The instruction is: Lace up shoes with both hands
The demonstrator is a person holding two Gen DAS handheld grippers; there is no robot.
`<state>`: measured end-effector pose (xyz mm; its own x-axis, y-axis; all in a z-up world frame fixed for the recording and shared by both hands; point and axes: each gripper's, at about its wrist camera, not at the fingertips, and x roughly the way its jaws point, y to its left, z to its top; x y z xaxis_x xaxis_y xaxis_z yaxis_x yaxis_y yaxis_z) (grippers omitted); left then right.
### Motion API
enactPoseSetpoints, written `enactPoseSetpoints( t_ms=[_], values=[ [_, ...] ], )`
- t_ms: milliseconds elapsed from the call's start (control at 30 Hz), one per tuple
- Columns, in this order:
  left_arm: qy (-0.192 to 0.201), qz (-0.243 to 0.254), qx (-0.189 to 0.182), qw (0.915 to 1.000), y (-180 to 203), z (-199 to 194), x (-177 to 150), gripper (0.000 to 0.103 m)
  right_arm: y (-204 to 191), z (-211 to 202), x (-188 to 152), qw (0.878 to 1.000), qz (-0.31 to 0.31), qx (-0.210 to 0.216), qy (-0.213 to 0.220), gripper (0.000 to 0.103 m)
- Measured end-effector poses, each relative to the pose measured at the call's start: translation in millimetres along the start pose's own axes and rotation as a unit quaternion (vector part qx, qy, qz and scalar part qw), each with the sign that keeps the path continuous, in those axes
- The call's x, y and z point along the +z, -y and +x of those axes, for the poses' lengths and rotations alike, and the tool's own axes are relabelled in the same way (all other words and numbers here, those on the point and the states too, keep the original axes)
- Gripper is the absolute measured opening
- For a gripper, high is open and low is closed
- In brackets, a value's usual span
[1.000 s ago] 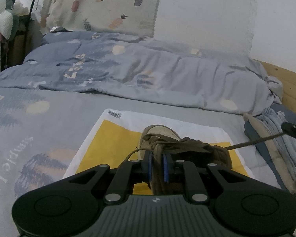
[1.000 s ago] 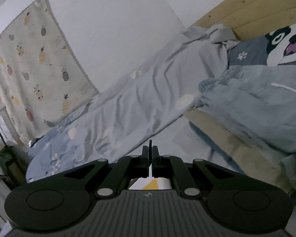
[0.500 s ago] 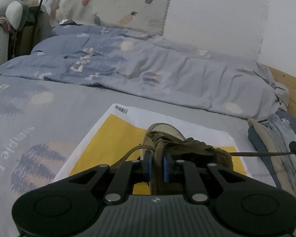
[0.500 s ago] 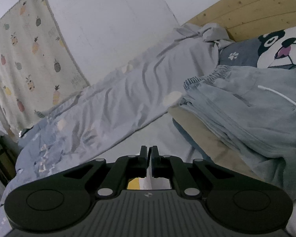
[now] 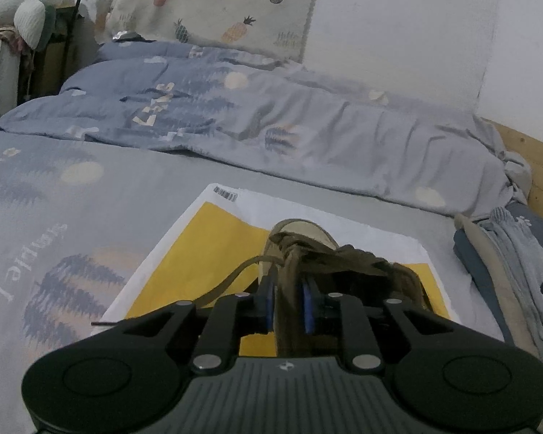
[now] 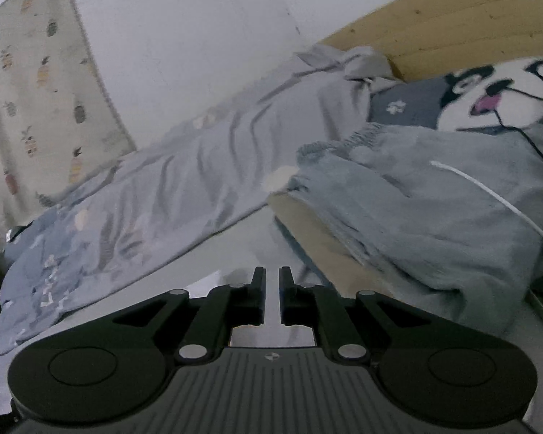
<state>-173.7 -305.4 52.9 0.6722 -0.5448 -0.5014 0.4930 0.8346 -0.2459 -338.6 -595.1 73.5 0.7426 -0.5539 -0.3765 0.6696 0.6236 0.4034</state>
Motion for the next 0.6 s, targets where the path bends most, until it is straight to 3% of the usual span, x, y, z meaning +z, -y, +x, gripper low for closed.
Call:
enactPoseSetpoints(
  t_ms=[167, 233, 367, 600],
  values=[
    [-0.005, 0.009, -0.001, 0.9999, 4.7, -6.9, -8.0, 0.020, -5.0, -12.2, -10.9, 1.000, -0.017, 0.019, -0.013, 0.006],
    [-0.004, 0.016, -0.006, 0.9998, 7.2, -10.9, -11.3, 0.033, -13.2, -17.2, -18.9, 0.999, -0.033, 0.030, -0.020, 0.006],
    [-0.009, 0.034, -0.012, 0.9993, 12.1, -17.1, -20.1, 0.035, -29.4, -27.1, -35.1, 0.996, -0.064, 0.054, -0.034, 0.020],
    [0.007, 0.028, -0.020, 0.9994, 8.2, -40.5, -29.6, 0.037, -57.9, -44.5, -63.3, 0.987, -0.119, 0.094, -0.057, 0.029]
  ],
)
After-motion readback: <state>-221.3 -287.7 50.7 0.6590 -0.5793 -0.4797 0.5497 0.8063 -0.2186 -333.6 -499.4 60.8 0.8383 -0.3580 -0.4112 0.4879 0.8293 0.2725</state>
